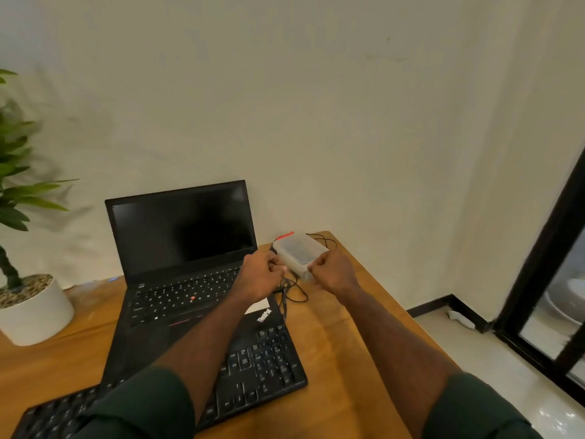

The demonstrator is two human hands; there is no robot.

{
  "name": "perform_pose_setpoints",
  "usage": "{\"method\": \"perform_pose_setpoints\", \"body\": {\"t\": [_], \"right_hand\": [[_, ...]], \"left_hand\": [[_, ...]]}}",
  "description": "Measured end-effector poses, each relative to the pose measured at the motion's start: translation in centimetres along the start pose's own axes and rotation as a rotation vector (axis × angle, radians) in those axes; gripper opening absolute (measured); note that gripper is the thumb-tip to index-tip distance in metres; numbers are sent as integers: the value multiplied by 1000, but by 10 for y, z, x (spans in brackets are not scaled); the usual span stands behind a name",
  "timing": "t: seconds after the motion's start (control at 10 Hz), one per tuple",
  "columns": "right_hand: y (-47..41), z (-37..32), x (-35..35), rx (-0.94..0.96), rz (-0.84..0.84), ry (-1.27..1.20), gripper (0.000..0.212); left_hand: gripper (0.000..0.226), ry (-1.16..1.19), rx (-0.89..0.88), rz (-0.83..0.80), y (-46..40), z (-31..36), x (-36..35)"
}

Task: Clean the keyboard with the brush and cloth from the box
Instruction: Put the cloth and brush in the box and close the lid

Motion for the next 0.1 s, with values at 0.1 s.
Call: {"method": "perform_pose_setpoints", "body": {"t": [0.1], "right_hand": [[31, -24, 22, 122, 56, 52, 17]], "left_hand": [[7, -8, -20, 21, 16, 18, 21]]}}
Point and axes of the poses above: each hand's wrist, its own y-axis away from the middle knuckle, its own x-axis out of the back of the hand, z = x × y, the point moved 8 cm from there along -y, towards the middle knuckle, and after that the axes turned 9 degrees about -x, right-handed, at the moved point
